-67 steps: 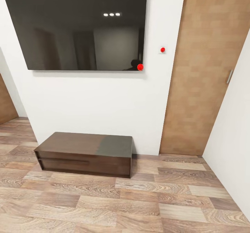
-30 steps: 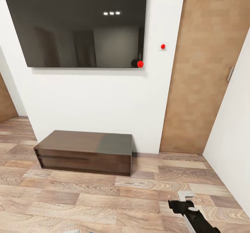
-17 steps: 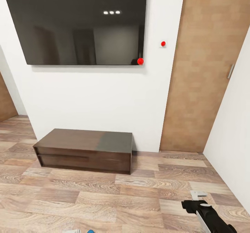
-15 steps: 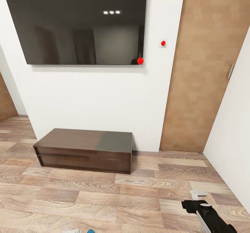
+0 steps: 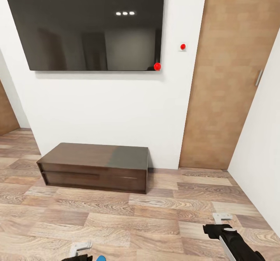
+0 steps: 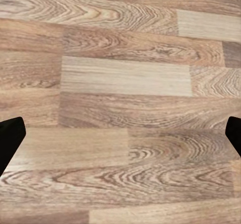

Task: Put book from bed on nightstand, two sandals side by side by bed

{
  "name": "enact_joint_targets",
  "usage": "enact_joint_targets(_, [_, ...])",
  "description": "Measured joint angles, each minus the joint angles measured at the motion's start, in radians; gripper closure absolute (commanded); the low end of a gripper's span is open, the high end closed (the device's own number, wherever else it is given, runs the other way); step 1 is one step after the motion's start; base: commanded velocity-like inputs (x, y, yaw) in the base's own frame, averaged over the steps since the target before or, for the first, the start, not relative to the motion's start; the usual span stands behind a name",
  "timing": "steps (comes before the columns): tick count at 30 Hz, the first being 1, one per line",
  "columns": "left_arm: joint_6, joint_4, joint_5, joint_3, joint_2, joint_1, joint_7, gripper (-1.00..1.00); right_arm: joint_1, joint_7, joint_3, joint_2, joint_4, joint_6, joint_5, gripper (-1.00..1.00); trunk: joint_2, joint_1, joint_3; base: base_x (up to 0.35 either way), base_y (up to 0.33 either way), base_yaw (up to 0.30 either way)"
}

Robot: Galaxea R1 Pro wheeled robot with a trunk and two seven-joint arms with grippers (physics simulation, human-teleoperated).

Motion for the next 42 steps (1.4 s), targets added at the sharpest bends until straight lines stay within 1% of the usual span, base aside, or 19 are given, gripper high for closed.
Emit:
enact_joint_targets(1, [0.039, -0.025, 0.0, 0.0, -0.001, -0.002, 0.0, -1.0, 0.0, 0.0, 0.0, 0.0, 0.0, 0.0, 0.0, -1.0, 0.0, 0.0, 0.0, 0.0, 0.0, 0.0])
enact_joint_targets(3, [0.201, -0.124, 0.001, 0.0, -0.002, -0.017, -0.001, -1.0, 0.0, -0.001, 0.001, 0.0, 0.0, 0.0, 0.001, -1.0, 0.0, 0.0, 0.0, 0.0, 0.0, 0.0])
enact_joint_targets(7, [0.332, -0.226, 0.001, -0.001, -0.004, -0.044, -0.002, -1.0, 0.0, -0.001, 0.001, 0.001, 0.0, 0.0, 0.001, -1.0, 0.0, 0.0, 0.0, 0.0, 0.0, 0.0])
enact_joint_targets(8, [0.347, -0.239, 0.001, -0.001, -0.005, -0.05, -0.002, -1.0, 0.0, -0.001, 0.001, 0.001, 0.0, 0.0, 0.001, -1.0, 0.0, 0.0, 0.0, 0.0, 0.0, 0.0])
enact_joint_targets(10, [0.377, -0.262, 0.001, -0.002, -0.009, -0.068, -0.001, -1.0, 0.0, -0.001, 0.001, 0.001, 0.0, 0.0, 0.001, -1.0, 0.0, 0.0, 0.0, 0.0, 0.0, 0.0])
enact_joint_targets(14, [0.399, -0.275, 0.001, -0.002, -0.015, -0.095, 0.0, -1.0, 0.0, -0.001, 0.001, 0.001, 0.001, 0.0, 0.001, -1.0, 0.0, 0.0, 0.0, 0.0, 0.0, 0.0])
enact_joint_targets(18, [0.407, -0.278, 0.0, -0.002, -0.017, -0.104, 0.0, -1.0, 0.0, -0.001, 0.001, 0.001, 0.001, 0.0, 0.001, -1.0, 0.0, 0.0, 0.0, 0.0, 0.0, 0.0])
enact_joint_targets(21, [0.443, -0.28, -0.002, -0.003, -0.018, -0.108, 0.001, -1.0, 0.0, -0.001, 0.001, 0.002, 0.002, 0.0, 0.001, -1.0, 0.0, 0.0, 0.0, 0.0, 0.0, 0.0])
enact_joint_targets(22, [0.48, -0.281, -0.004, -0.003, -0.018, -0.109, 0.001, -1.0, 0.0, -0.001, 0.001, 0.002, 0.002, 0.0, 0.001, -1.0, 0.0, 0.0, 0.0, 0.0, 0.0, 0.0])
enact_joint_targets(23, [0.544, -0.282, -0.007, -0.004, -0.018, -0.111, 0.002, -1.0, 0.0, -0.001, 0.001, 0.002, 0.002, 0.0, 0.001, -1.0, 0.0, 0.0, 0.0, 0.0, 0.0, 0.0])
enact_joint_targets(26, [0.611, -0.282, -0.009, -0.005, -0.016, -0.117, 0.002, -1.0, 0.0, -0.001, 0.001, 0.002, 0.002, 0.0, 0.001, -1.0, 0.0, 0.0, 0.0, 0.0, 0.0, 0.0])
enact_joint_targets(29, [0.63, -0.282, -0.01, -0.006, -0.014, -0.122, 0.003, -1.0, 0.0, -0.001, 0.001, 0.002, 0.002, -0.001, 0.001, -1.0, 0.0, 0.0, 0.0, 0.0, 0.0, 0.0])
enact_joint_targets(41, [0.639, -0.286, -0.012, -0.005, -0.011, -0.126, 0.002, -1.0, 0.0, -0.001, 0.001, 0.003, 0.003, -0.001, 0.001, -1.0, -0.084, 0.046, -0.038, 0.0, 0.0, 0.0])
enact_joint_targets(42, [0.639, -0.287, -0.012, -0.005, -0.01, -0.126, 0.002, -1.0, 0.0, -0.001, 0.001, 0.003, 0.003, -0.002, 0.001, -1.0, -0.084, 0.046, -0.038, 0.0, 0.0, 0.0])
